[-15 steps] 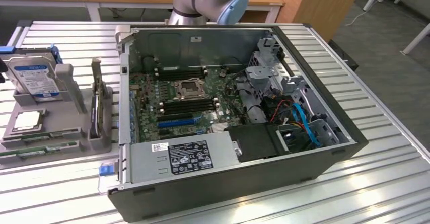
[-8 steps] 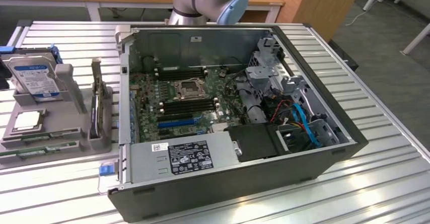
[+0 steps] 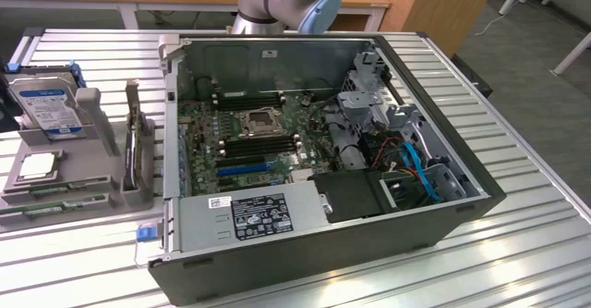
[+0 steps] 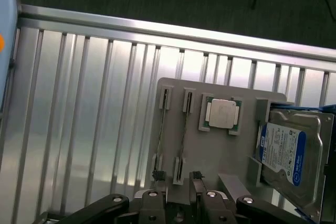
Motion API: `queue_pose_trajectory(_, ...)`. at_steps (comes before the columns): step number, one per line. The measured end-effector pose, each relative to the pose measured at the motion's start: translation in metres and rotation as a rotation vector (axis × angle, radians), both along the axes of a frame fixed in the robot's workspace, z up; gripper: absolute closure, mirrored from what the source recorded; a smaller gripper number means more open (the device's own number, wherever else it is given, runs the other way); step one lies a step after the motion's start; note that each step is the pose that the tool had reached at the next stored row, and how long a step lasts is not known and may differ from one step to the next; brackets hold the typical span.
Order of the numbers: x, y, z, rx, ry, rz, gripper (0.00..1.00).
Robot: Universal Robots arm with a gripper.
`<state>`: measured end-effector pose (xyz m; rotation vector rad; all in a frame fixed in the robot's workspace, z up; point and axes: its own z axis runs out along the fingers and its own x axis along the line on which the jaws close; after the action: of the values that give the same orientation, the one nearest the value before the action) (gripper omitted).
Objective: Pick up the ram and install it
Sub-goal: 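Pick up the ram and move it above insertion slot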
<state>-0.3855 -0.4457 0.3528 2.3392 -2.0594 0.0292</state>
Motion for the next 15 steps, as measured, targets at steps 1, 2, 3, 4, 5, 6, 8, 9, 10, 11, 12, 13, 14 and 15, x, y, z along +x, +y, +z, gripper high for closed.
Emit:
queue_pose_trajectory(1, 0.0, 0.0, -0.0018, 0.0, 0.0, 0.0, 0.68)
queue_pose_trajectory(2, 0.0, 0.0, -0.0035, -0.0001, 0.0001, 0.0, 0.68)
queue_pose_trajectory(3, 0.0, 0.0, -0.0053, -0.0001, 0.0, 0.0, 0.68)
queue_pose_trajectory(4, 0.0, 0.0, -0.0071, -0.0001, 0.0001, 0.0, 0.68)
queue_pose_trajectory(5, 0.0, 0.0, -0.0091, 0.0, 0.0001, 0.0, 0.68)
queue_pose_trajectory(6, 0.0, 0.0, -0.0109, -0.0001, 0.0, 0.0, 0.68)
queue_pose_trajectory(8, 0.0, 0.0, -0.0145, -0.0001, 0.0, 0.0, 0.68)
queue_pose_trajectory(9, 0.0, 0.0, -0.0162, -0.0001, 0.0001, 0.0, 0.68)
queue_pose_trajectory(10, 0.0, 0.0, -0.0181, 0.0, 0.0, 0.0, 0.68)
queue_pose_trajectory(11, 0.0, 0.0, -0.0199, 0.0, 0.0, 0.0, 0.68)
queue_pose_trajectory(12, 0.0, 0.0, -0.0217, -0.0001, 0.0, -0.001, 0.68)
queue_pose_trajectory(13, 0.0, 0.0, -0.0236, 0.0, 0.0001, -0.001, 0.68)
queue_pose_trajectory(14, 0.0, 0.0, -0.0254, 0.0, 0.0, -0.001, 0.68)
queue_pose_trajectory(15, 0.0, 0.0, -0.0272, 0.0, 0.0, -0.001, 0.68)
